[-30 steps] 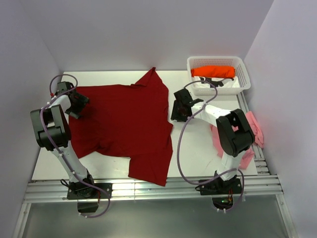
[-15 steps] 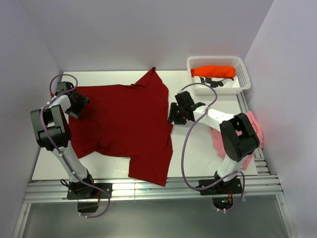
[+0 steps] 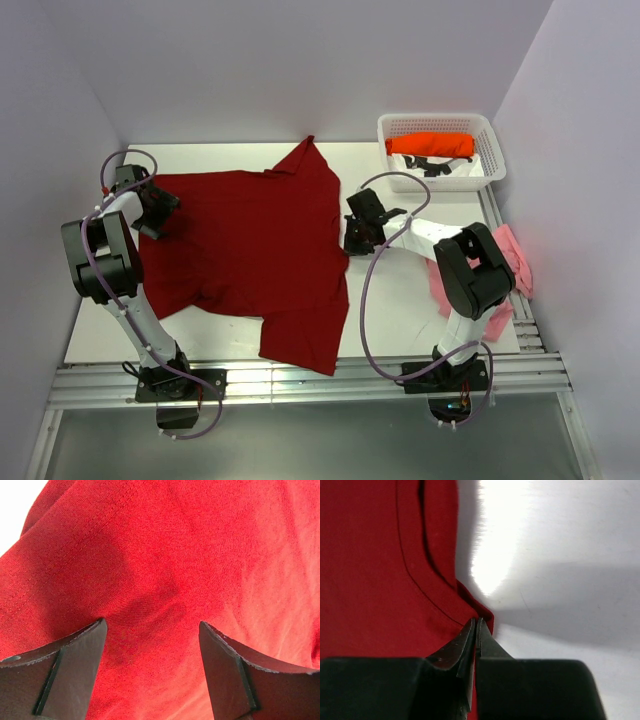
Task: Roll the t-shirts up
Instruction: Flatten the tshirt
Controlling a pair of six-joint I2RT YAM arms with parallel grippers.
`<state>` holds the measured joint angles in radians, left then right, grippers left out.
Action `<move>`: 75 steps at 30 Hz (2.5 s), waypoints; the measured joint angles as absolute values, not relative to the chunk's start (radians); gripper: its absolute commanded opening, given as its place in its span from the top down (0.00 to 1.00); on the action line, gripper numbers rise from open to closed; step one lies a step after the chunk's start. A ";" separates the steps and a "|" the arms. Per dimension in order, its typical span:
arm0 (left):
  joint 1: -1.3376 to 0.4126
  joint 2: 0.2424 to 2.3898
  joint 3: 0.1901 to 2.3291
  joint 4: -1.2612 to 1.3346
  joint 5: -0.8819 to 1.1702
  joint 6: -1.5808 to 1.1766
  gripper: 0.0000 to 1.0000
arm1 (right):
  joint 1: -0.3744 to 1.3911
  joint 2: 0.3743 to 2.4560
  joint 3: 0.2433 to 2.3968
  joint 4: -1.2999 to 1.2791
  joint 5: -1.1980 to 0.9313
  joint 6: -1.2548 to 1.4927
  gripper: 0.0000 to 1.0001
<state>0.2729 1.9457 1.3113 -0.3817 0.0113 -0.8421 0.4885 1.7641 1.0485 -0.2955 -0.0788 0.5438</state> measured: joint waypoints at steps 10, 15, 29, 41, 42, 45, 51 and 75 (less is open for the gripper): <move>0.242 1.969 1.340 -0.386 -0.009 -0.823 0.20 | 0.389 1.764 1.068 -0.350 0.005 0.587 1.00; 0.205 2.006 1.391 -0.390 -0.023 -0.815 0.20 | 0.357 1.764 1.105 -0.368 0.052 0.610 1.00; 0.181 2.065 1.491 -0.447 -0.020 -0.781 0.20 | 0.350 1.633 1.042 -0.378 0.054 0.589 0.58; 0.181 1.988 1.380 -0.389 0.017 -0.779 0.08 | 0.424 1.572 0.948 -0.366 0.033 0.579 0.43; 0.180 1.965 1.354 -0.389 0.025 -0.779 0.06 | 0.440 1.542 0.923 -0.373 0.034 0.579 0.43; 0.180 1.890 1.281 -0.392 0.041 -0.781 0.00 | 0.495 1.442 0.870 -0.395 0.039 0.580 0.43; 0.186 1.683 1.177 -0.390 0.075 -0.799 0.00 | 0.646 1.277 0.768 -0.398 0.044 0.630 0.43; 0.314 2.095 1.652 -0.402 0.147 -0.957 0.05 | 0.516 1.824 1.557 -0.404 0.042 0.656 0.49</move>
